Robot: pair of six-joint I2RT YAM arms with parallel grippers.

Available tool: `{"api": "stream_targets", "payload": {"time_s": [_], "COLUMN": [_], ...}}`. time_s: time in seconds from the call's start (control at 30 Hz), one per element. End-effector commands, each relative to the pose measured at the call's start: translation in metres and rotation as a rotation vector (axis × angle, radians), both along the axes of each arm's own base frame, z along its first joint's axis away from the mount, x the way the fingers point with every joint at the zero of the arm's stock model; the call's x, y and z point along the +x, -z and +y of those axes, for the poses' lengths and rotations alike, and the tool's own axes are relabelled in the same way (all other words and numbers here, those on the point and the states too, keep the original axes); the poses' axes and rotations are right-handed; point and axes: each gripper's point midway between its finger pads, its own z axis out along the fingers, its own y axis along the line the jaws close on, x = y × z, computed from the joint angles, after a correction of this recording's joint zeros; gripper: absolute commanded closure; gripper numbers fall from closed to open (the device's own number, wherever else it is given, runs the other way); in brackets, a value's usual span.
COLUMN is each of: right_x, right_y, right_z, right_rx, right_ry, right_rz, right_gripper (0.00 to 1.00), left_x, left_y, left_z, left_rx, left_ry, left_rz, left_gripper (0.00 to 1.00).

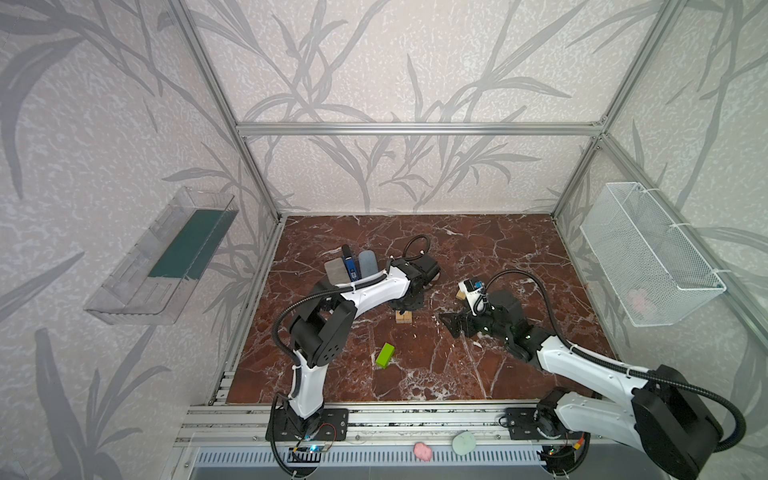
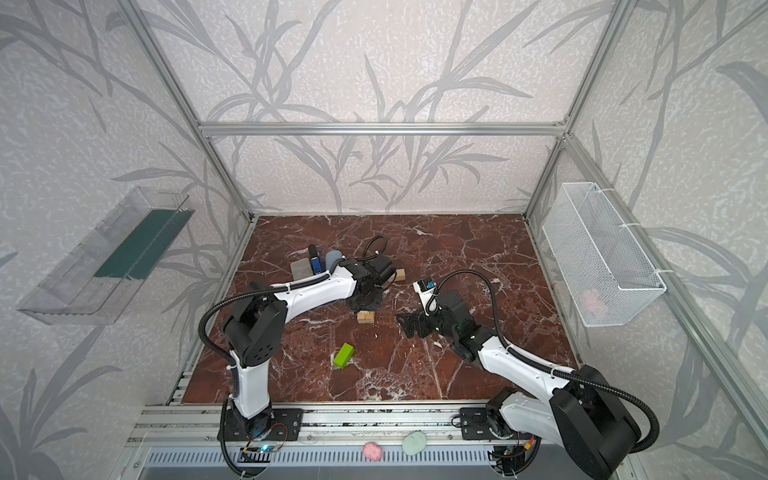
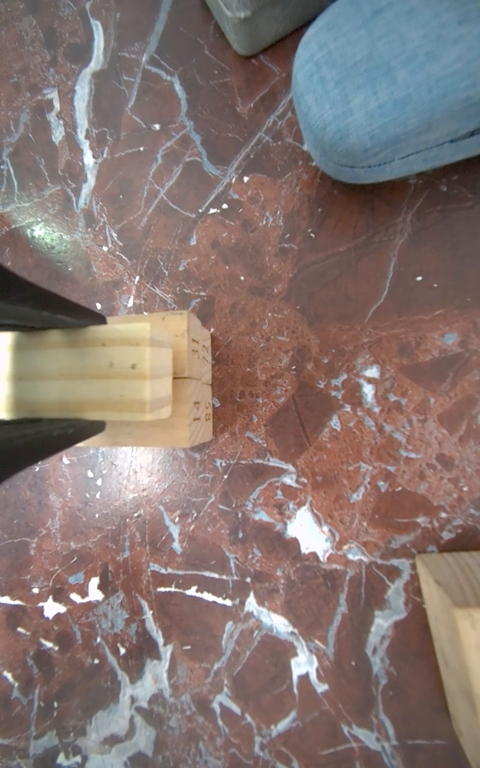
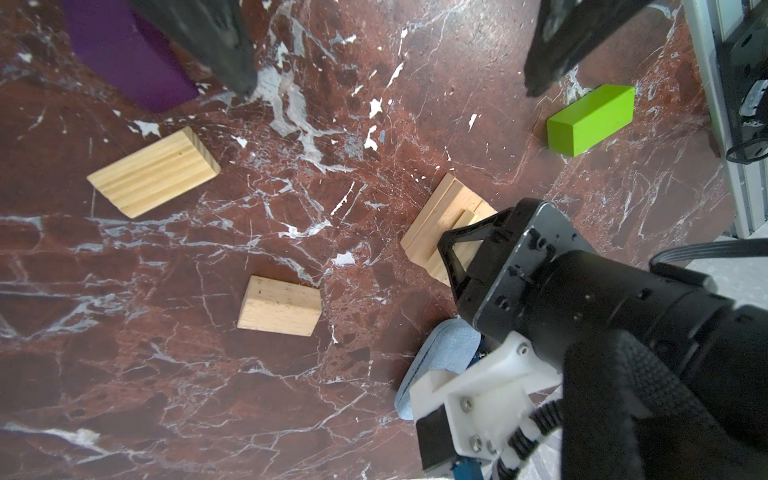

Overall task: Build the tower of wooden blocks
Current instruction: 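Align the held wooden block above the two side-by-side blocks with the left gripper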

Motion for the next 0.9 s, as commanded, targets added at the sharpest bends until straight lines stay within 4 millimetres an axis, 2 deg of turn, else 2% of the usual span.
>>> {"api": "stream_targets", "payload": {"time_s": [0.0,0.87], "right_x": [0.0004,-0.0002], "right_y": [-0.0062,-0.0074], "right_z": [-0.002,-0.0032], "right_rx": [0.003,0.004], "right_ry": [0.006,0.01], "right_rz": [-0.032,-0.037], "right_gripper": [0.01,0.01], "left_x": [-0.0038,-0.0051], "left_y": [0.0094,0.0072], "left_z": [0.0041,0.0078], "left_rx": [0.013,0.027], "left_ry": [-0.015,-0.019], "left_rz": [0.026,0.032], "left_gripper": [0.86,0.66]}}
